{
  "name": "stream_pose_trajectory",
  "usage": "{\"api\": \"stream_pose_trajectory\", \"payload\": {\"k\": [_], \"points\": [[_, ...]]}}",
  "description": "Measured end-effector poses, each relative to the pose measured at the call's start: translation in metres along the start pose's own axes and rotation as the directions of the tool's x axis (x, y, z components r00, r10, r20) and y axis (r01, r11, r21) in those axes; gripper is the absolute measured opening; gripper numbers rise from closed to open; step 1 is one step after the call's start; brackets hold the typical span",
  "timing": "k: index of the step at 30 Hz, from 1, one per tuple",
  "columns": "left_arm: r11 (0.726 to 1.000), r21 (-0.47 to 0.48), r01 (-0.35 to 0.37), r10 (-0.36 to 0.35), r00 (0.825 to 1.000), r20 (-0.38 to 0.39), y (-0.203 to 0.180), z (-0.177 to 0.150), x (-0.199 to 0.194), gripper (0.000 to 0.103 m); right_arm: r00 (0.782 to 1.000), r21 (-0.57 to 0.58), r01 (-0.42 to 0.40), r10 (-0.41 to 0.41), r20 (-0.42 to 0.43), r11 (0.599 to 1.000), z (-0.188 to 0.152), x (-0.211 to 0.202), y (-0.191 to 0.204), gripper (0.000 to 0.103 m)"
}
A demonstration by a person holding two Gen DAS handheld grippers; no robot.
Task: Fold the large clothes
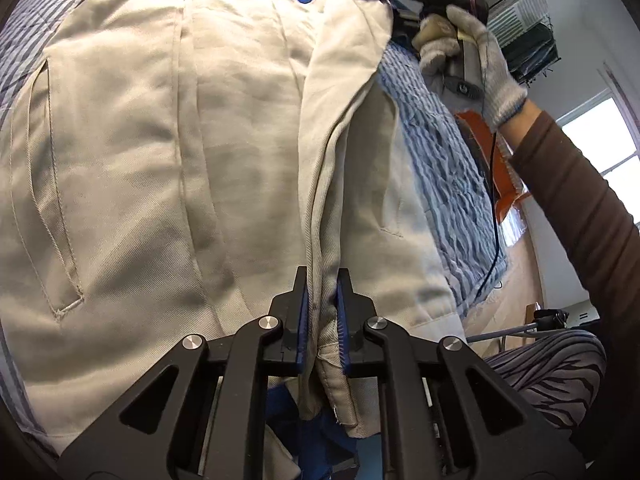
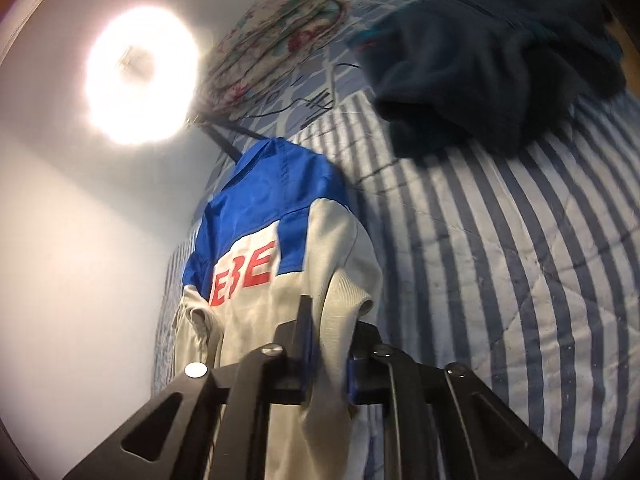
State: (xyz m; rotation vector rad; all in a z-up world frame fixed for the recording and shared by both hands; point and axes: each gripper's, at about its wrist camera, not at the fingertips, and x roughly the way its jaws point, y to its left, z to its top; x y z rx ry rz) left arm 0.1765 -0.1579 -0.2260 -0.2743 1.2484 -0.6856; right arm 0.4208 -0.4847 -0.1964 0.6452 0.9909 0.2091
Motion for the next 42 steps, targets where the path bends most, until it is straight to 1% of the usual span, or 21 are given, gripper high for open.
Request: {"api": "stream_pose_trajectory", "payload": {"k": [3,6,7,10,13,18,20,22,24,26,27,28,29,30,31,32,34,37,40,41,42], "points": [[1.0,0.015,0.01,-0.01,1.0,0.007,-0.005,-0.003,-0.005,0.01,0.999,-0.055,0.045,-0.045,-0.001,0.997,0.003,-0.003,0.033,0.008],[1.0,0.019,0.017,-0.017,1.0,0.01,-0.006,-0.006,-0.009,0.01,0.996,-0.121,0.087,-0.089,-0.01,0.989,0.006,0.007,0.071,0.007],[1.0,0.018,0.017,-0.017,1.0,0.01,-0.006,-0.005,-0.009,0.01,0.993,-0.163,0.116,-0.12,-0.016,0.98,0.006,0.016,0.089,0.007],[1.0,0.005,0.023,-0.023,1.0,0.006,0.0,-0.007,-0.01,0.01,0.982,-0.246,0.17,-0.185,-0.038,0.954,0.0,0.041,0.12,0.007],[1.0,-0.005,0.03,-0.03,1.0,-0.001,0.005,-0.008,-0.01,0.009,0.972,-0.297,0.199,-0.228,-0.064,0.934,-0.006,0.069,0.14,0.007],[0.999,-0.019,0.035,-0.035,0.999,-0.007,0.01,-0.01,-0.011,0.009,0.96,-0.307,0.209,-0.254,-0.116,0.929,-0.017,0.112,0.147,0.007],[0.999,-0.026,0.034,-0.035,0.999,-0.013,0.011,-0.01,-0.009,0.009,0.957,-0.314,0.173,-0.235,-0.172,0.933,-0.022,0.13,0.149,0.007],[0.999,-0.031,0.034,-0.035,0.999,-0.016,0.009,-0.011,-0.006,0.009,0.952,-0.322,0.117,-0.198,-0.233,0.939,-0.026,0.142,0.153,0.014],[0.999,-0.026,0.031,-0.032,0.999,-0.016,0.009,-0.011,-0.006,0.009,0.965,-0.322,0.065,-0.142,-0.222,0.945,-0.026,0.13,0.157,0.031],[0.999,-0.027,0.033,-0.033,0.999,-0.016,0.012,-0.011,-0.007,0.009,0.982,-0.279,-0.071,0.017,-0.19,0.958,-0.02,0.099,0.154,0.034],[0.999,-0.029,0.035,-0.035,0.999,-0.016,0.011,-0.011,-0.008,0.009,0.984,-0.254,-0.096,0.054,-0.169,0.962,-0.017,0.088,0.15,0.034],[0.999,-0.03,0.036,-0.036,0.999,-0.016,0.011,-0.011,-0.007,0.009,0.991,-0.224,-0.097,0.074,-0.111,0.97,-0.015,0.068,0.141,0.033],[0.999,-0.03,0.036,-0.037,0.999,-0.016,0.009,-0.012,-0.006,0.009,0.995,-0.218,-0.072,0.054,-0.086,0.973,-0.015,0.06,0.137,0.029],[0.999,-0.03,0.037,-0.038,0.999,-0.015,0.009,-0.012,-0.006,0.009,0.998,-0.224,-0.012,-0.002,-0.063,0.974,-0.018,0.052,0.131,0.024],[0.999,-0.03,0.038,-0.038,0.999,-0.014,0.01,-0.012,-0.007,0.009,0.995,-0.252,0.057,-0.075,-0.061,0.966,-0.024,0.049,0.128,0.02],[0.999,-0.029,0.038,-0.038,0.999,-0.015,0.01,-0.011,-0.007,0.009,0.99,-0.29,0.105,-0.128,-0.06,0.951,-0.031,0.05,0.127,0.018],[0.999,-0.03,0.037,-0.037,0.999,-0.014,0.011,-0.011,-0.006,0.009,0.977,-0.354,0.164,-0.2,-0.068,0.921,-0.047,0.059,0.128,0.018],[0.999,-0.029,0.035,-0.035,0.999,-0.014,0.012,-0.011,-0.007,0.009,0.964,-0.38,0.18,-0.24,-0.116,0.907,-0.07,0.085,0.131,0.018],[0.999,-0.025,0.033,-0.034,0.999,-0.019,0.012,-0.011,-0.007,0.009,0.964,-0.399,0.113,-0.198,-0.18,0.91,-0.094,0.117,0.145,0.015],[0.999,-0.028,0.031,-0.031,0.999,-0.022,0.012,-0.011,-0.007,0.009,0.958,-0.432,0.118,-0.217,-0.189,0.894,-0.104,0.127,0.152,0.015],[0.999,-0.028,0.033,-0.034,0.999,-0.024,0.012,-0.01,-0.006,0.01,0.955,-0.489,0.138,-0.247,-0.165,0.861,-0.112,0.129,0.161,0.015]]}}
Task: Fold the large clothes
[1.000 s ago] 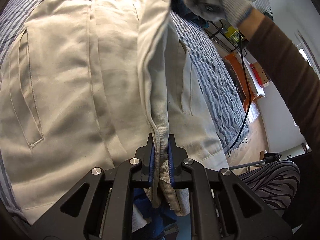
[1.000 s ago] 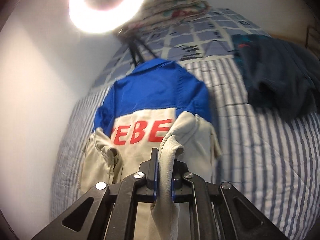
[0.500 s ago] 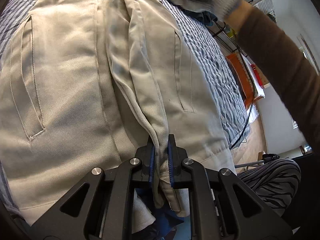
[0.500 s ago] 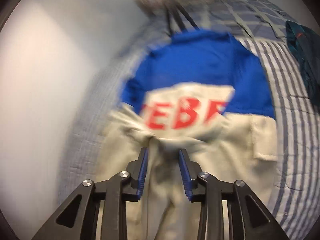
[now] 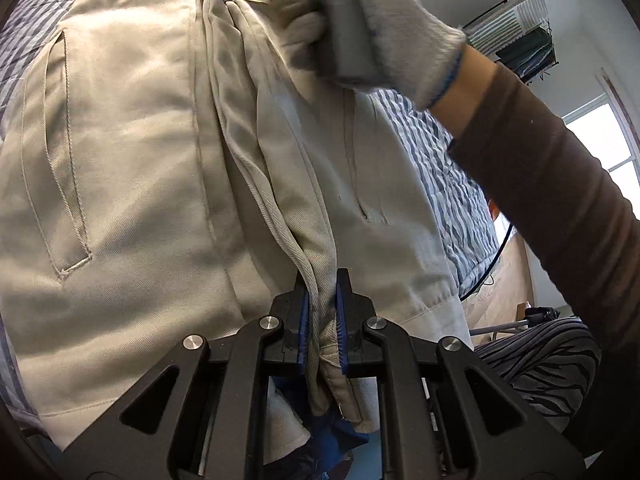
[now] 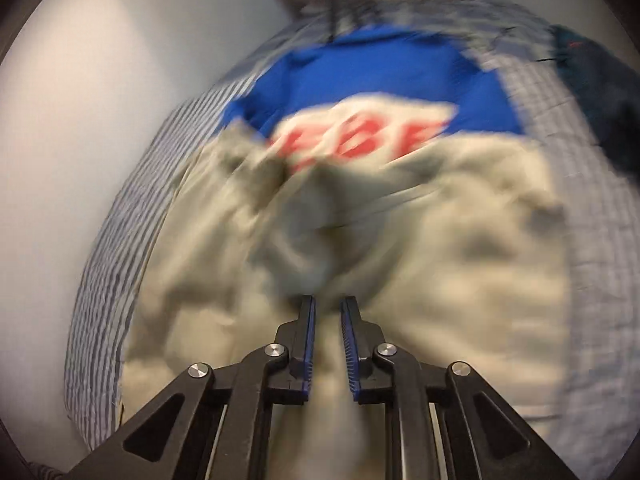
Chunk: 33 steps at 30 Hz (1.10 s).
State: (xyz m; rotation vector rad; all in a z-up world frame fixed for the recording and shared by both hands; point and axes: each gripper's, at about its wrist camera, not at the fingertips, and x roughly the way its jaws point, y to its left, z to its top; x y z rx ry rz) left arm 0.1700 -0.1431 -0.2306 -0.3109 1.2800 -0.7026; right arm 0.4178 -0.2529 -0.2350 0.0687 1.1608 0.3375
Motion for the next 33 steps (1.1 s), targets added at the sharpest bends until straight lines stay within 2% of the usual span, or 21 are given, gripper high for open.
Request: {"api": "stream_pose_trajectory", "payload": {"k": [1,3,4,8,9,12,14,17,22,24,25,27,28,31,33], "points": [[1.0,0.002,0.002,-0.002,1.0,-0.003,0.0,0.001,0.0,0.01,1.0,-0.038,0.017,-0.017,0.0,0.999,0.001,-0.002,0.008,0.015],[1.0,0.001,0.003,-0.003,1.0,0.002,-0.001,0.001,-0.004,0.01,0.999,-0.025,-0.038,0.037,-0.004,0.999,0.001,-0.015,0.007,0.014],[1.0,0.001,0.005,-0.005,1.0,0.006,-0.002,0.0,-0.006,0.01,0.996,-0.003,-0.089,0.089,0.021,0.996,-0.001,-0.031,0.001,0.014],[1.0,0.02,0.014,-0.014,1.0,0.024,-0.008,-0.002,-0.02,0.012,0.973,0.064,-0.17,0.157,0.172,0.983,-0.026,-0.104,-0.029,0.015],[0.999,0.03,0.016,-0.017,0.999,0.031,-0.01,-0.003,-0.025,0.013,0.971,0.07,-0.169,0.154,0.185,0.983,-0.032,-0.113,-0.031,0.017],[0.998,0.056,0.027,-0.03,0.999,0.046,-0.013,-0.007,-0.042,0.014,0.983,0.029,-0.064,0.058,0.174,0.998,-0.067,-0.146,-0.042,0.02],[0.997,0.072,0.034,-0.038,0.998,0.057,-0.015,-0.01,-0.056,0.014,0.99,0.024,-0.038,0.034,0.138,0.999,-0.089,-0.149,-0.044,0.02],[0.996,0.093,0.003,-0.012,0.995,0.1,-0.015,-0.013,-0.083,0.014,0.995,0.018,-0.019,0.017,0.101,1.0,-0.113,-0.141,-0.038,0.02],[0.994,0.065,-0.088,0.076,0.983,0.17,-0.001,-0.016,-0.125,0.014,1.0,-0.106,0.022,-0.022,-0.008,0.994,-0.154,-0.09,-0.002,0.02],[0.994,0.018,-0.106,0.1,0.977,0.19,0.015,-0.015,-0.14,0.014,0.997,-0.173,0.075,-0.068,0.047,0.982,-0.172,-0.089,0.011,0.021],[0.994,-0.003,-0.11,0.108,0.975,0.195,0.022,-0.013,-0.146,0.014,0.998,-0.219,0.068,-0.063,0.031,0.973,-0.177,-0.093,0.017,0.021],[0.993,-0.018,-0.12,0.122,0.972,0.2,0.031,-0.01,-0.153,0.014,1.0,-0.19,-0.025,0.024,-0.009,0.982,-0.177,-0.103,0.012,0.02],[0.992,-0.018,-0.128,0.129,0.971,0.201,0.035,-0.007,-0.156,0.014,0.998,-0.163,-0.051,0.054,0.016,0.985,-0.176,-0.117,0.006,0.019],[0.988,-0.04,-0.146,0.152,0.968,0.199,0.048,-0.001,-0.157,0.014,0.995,-0.087,0.018,-0.01,0.098,0.996,-0.174,-0.143,-0.011,0.02],[0.988,-0.06,-0.139,0.148,0.971,0.187,0.057,0.003,-0.149,0.014,0.994,-0.036,0.034,-0.03,0.103,0.999,-0.174,-0.152,-0.021,0.022]]}}
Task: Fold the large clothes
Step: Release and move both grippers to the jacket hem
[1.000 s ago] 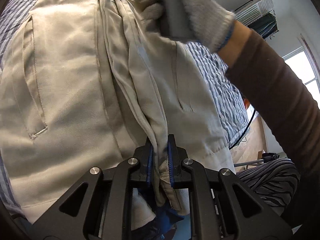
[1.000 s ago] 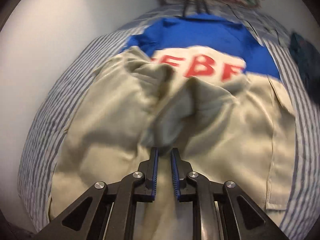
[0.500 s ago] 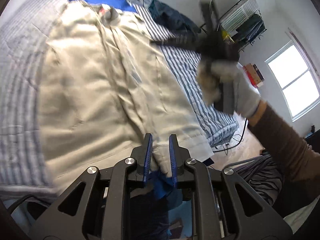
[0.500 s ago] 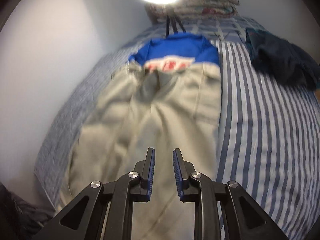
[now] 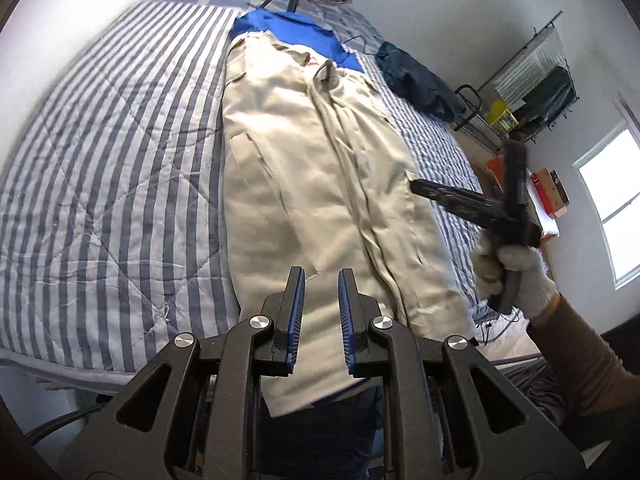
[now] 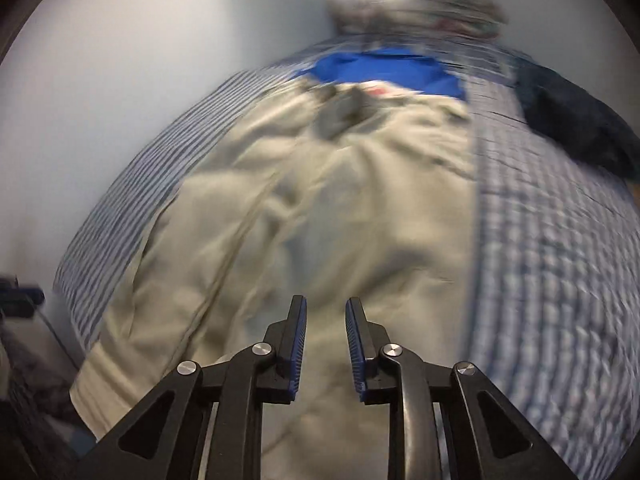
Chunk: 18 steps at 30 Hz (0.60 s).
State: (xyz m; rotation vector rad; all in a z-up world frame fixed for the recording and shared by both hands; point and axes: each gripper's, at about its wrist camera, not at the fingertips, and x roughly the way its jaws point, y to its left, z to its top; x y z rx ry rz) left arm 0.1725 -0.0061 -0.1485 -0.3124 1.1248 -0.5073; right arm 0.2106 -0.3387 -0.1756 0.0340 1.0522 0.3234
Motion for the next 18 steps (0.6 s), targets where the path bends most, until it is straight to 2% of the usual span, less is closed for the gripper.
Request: {"api": "stream_pose_trajectory", "payload": {"k": [2,6,8,11,12,14,15,16,17,18], "points": [[1.0,0.01,0.0,0.0,1.0,-0.013,0.001,0.004,0.01,0.014,1.0,0.011,-0.009,0.009,-0.007,1.0,-0.007,-0.008,-0.002,0.024],[0.997,0.075,-0.03,0.033,0.999,-0.037,-0.004,0.011,0.032,0.014,0.994,-0.007,-0.102,0.102,-0.037,0.995,-0.029,-0.021,0.015,0.024],[0.994,0.107,-0.038,0.044,0.997,-0.063,-0.007,0.011,0.044,0.014,0.984,-0.051,-0.166,0.162,-0.074,0.985,-0.047,-0.025,0.032,0.024],[0.991,0.124,-0.05,0.063,0.993,-0.105,-0.001,0.003,0.061,0.014,0.971,-0.122,-0.218,0.203,-0.129,0.968,-0.076,-0.024,0.058,0.024],[0.989,0.125,-0.073,0.089,0.989,-0.121,0.004,-0.002,0.069,0.014,0.97,-0.147,-0.216,0.195,-0.142,0.965,-0.084,-0.022,0.064,0.024],[0.988,0.119,-0.096,0.115,0.979,-0.168,0.014,-0.015,0.084,0.014,0.983,-0.253,-0.122,0.082,-0.163,0.96,-0.103,-0.007,0.08,0.024],[0.986,0.125,-0.107,0.129,0.975,-0.183,0.017,-0.021,0.089,0.014,0.986,-0.267,-0.11,0.072,-0.149,0.957,-0.106,-0.005,0.082,0.024],[0.984,0.137,-0.111,0.133,0.978,-0.163,0.018,-0.027,0.087,0.015,0.988,-0.258,-0.111,0.078,-0.136,0.96,-0.107,-0.006,0.08,0.024],[0.981,0.159,-0.112,0.135,0.981,-0.142,0.016,-0.031,0.084,0.016,0.984,-0.224,-0.131,0.099,-0.148,0.966,-0.105,-0.009,0.076,0.024],[0.978,0.172,-0.115,0.142,0.978,-0.153,0.015,-0.034,0.083,0.016,0.981,-0.199,-0.145,0.116,-0.153,0.969,-0.102,-0.012,0.072,0.023]]}}
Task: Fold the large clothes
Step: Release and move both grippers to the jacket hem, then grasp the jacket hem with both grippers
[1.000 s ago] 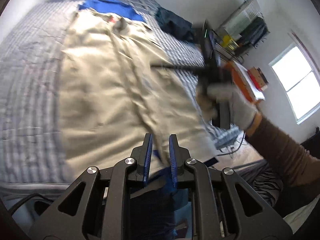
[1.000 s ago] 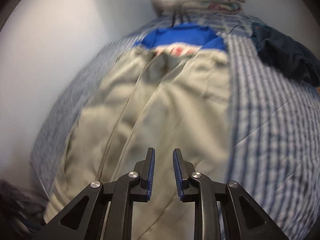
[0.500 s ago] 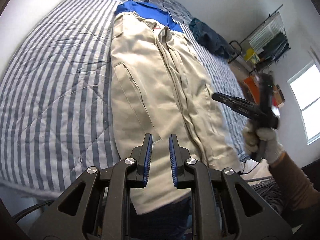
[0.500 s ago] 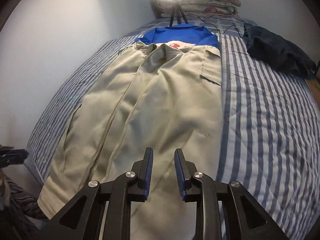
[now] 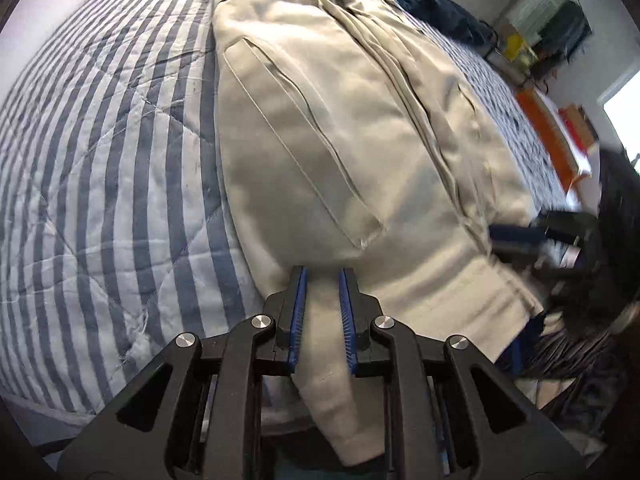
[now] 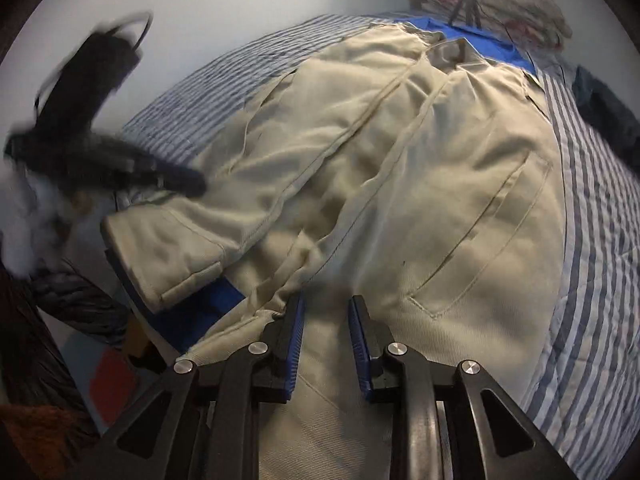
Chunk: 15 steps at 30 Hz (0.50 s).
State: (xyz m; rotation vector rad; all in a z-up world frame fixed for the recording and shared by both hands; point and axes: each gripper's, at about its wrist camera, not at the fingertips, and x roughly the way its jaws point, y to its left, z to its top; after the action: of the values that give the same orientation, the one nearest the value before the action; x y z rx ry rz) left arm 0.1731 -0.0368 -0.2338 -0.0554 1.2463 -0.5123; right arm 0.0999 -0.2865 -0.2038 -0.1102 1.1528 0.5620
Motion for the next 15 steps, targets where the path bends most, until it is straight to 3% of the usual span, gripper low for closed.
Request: {"api": "stream_pose_trajectory", "payload": {"k": [2,3,4,5,6,7,11,15], "points": [[0.999,-0.036,0.02,-0.02,1.0,-0.015,0.004,-0.003,-0.008,0.018,0.999,0.061,-0.031,0.03,0.021,0.998,0.001,-0.017,-0.013,0.024],[0.997,-0.065,0.038,-0.039,0.999,-0.014,0.008,-0.006,-0.014,0.023,0.999,0.092,-0.03,0.026,0.041,0.995,-0.001,-0.027,-0.02,0.033],[0.993,-0.105,0.059,-0.06,0.998,-0.007,0.013,-0.009,-0.021,0.036,0.997,0.14,-0.029,0.019,0.068,0.99,-0.004,-0.042,-0.033,0.042],[0.986,-0.143,0.091,-0.091,0.996,0.005,0.017,-0.013,-0.029,0.045,0.996,0.173,-0.033,0.018,0.09,0.984,-0.007,-0.052,-0.041,0.06],[0.978,-0.174,0.114,-0.114,0.993,0.014,0.022,-0.016,-0.033,0.06,0.995,0.205,-0.037,0.017,0.103,0.978,-0.01,-0.06,-0.05,0.071],[0.967,-0.213,0.14,-0.138,0.99,0.021,0.027,-0.02,-0.037,0.065,0.994,0.234,-0.04,0.015,0.104,0.972,-0.015,-0.065,-0.059,0.071],[0.923,-0.321,0.213,-0.231,0.973,-0.019,0.037,-0.03,-0.03,0.065,0.998,0.337,-0.052,0.039,0.047,0.94,-0.036,-0.063,-0.082,0.071],[0.905,-0.361,0.224,-0.252,0.967,-0.031,0.039,-0.038,-0.024,0.065,0.983,0.469,-0.182,0.178,0.054,0.864,-0.058,-0.049,-0.099,0.068]]}}
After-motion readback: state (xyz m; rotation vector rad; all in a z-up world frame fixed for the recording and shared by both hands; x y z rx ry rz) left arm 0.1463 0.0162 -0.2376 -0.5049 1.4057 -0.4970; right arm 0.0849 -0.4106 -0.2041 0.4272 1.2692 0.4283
